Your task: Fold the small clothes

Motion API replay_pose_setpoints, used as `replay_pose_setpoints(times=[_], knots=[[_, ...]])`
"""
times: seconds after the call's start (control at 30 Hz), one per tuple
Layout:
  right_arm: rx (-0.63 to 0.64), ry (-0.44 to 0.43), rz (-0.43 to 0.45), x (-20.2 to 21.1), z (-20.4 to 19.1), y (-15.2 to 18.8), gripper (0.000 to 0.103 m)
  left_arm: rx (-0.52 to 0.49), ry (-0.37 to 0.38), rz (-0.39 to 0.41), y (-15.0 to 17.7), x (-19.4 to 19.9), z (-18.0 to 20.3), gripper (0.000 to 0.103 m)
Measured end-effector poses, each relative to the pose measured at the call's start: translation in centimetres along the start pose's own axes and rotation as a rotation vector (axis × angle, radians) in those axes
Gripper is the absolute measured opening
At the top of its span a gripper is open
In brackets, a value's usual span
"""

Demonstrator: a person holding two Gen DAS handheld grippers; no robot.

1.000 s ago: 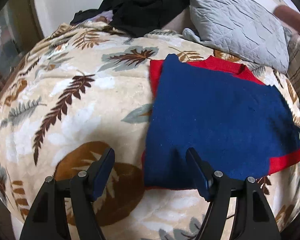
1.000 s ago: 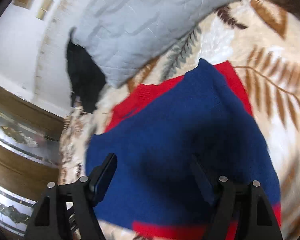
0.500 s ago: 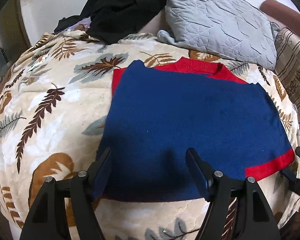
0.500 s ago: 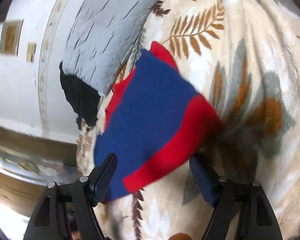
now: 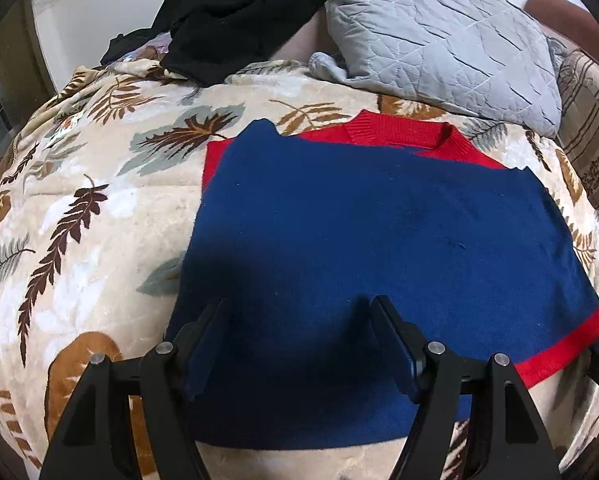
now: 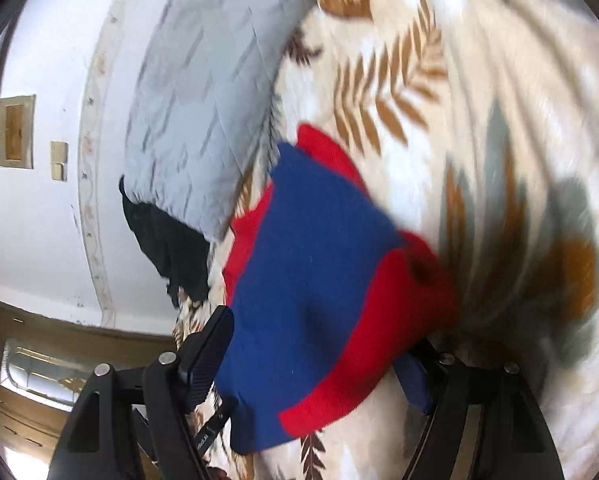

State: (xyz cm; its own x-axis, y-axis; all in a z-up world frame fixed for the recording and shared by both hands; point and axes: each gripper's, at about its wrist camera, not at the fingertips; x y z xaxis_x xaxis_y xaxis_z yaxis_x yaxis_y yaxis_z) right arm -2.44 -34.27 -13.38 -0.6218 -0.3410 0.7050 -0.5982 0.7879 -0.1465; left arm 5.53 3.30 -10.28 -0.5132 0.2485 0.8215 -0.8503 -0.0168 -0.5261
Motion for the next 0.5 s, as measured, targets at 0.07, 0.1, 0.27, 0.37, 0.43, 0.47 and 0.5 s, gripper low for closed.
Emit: replay_pose_setpoints(times=[0.07,0.1,0.27,0.37,0.43,0.47,0.5], knots=[[0.043,0.054,-0.004,-0.7,-0.1,0.1,0.078,0.011,0.003,-0.010,-0.2,-0.5,-0.2,0.074],[0.045,0.070,-0.017,-1.2,0.2,0.1,0.078,0.009,0.005,-0.009,-0.3,-0.6,-0.1,0.074],[0.131,0.065,0.022,-1.2,-1.0,-0.1,0.075,0.002,0.026,0.048,-1.0,0.1,0.2,0.074],[0.170,0.143,0.011,-2.3,-1.2,0.2,0.072,-0.005,0.020,0.005,-0.9,-1.1,0.3,0.074],[0.145,0.140,0.010,-2.4,-0.8,0.2,0.070,-0.030,0.001,-0.016,-0.7,-1.8,0.5,0.074],[0.143,0.140,0.017,-2.3,-1.0,0.2,0.070,-0.039,-0.003,-0.007,-0.7,-1.5,0.7,0.074],[0.142,0.135,0.013,-2.2,-1.2,0.0,0.072,-0.033,0.005,0.006,-0.7,-1.1,0.7,0.074]])
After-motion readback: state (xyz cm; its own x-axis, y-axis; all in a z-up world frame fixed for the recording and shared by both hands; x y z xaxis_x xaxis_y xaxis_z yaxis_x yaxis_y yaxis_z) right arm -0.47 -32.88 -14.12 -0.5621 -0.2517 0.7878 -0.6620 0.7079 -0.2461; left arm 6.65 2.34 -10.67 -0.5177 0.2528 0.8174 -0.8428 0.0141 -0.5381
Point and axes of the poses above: each gripper's, at about its wrist camera, not at the fingertips, and x roughly against the way its jaws point, z to its right, y to its underside, and after that the axes turned 14 degrees about y, right-handed
